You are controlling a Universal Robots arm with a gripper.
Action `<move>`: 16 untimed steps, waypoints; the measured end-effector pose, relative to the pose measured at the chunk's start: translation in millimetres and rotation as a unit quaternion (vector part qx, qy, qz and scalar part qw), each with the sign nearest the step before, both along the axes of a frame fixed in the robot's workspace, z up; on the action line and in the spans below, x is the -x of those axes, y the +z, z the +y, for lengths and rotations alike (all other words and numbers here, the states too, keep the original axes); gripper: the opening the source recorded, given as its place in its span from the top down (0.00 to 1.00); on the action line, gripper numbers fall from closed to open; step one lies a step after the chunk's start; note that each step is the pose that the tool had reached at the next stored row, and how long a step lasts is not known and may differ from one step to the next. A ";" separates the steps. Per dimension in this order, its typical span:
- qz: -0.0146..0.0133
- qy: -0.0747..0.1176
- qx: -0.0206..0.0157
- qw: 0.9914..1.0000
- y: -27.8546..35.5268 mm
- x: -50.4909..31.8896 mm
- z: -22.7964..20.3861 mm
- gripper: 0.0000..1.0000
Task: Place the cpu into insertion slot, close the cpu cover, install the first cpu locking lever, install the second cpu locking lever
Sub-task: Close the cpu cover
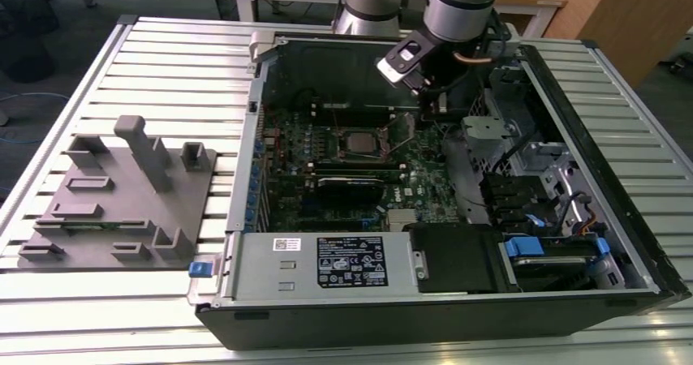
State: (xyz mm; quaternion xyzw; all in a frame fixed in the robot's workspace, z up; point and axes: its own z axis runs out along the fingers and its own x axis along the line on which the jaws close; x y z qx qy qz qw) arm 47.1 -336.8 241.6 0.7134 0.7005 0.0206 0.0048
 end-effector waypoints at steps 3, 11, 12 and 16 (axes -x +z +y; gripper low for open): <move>-0.001 0.000 0.000 1.000 -0.1 6.9 0.0 0.89; -0.006 0.000 0.000 1.000 -0.3 31.2 -0.1 0.89; -0.006 0.000 0.000 1.000 -0.3 34.1 0.0 0.89; -0.007 0.000 0.000 1.000 -0.4 44.1 0.0 0.89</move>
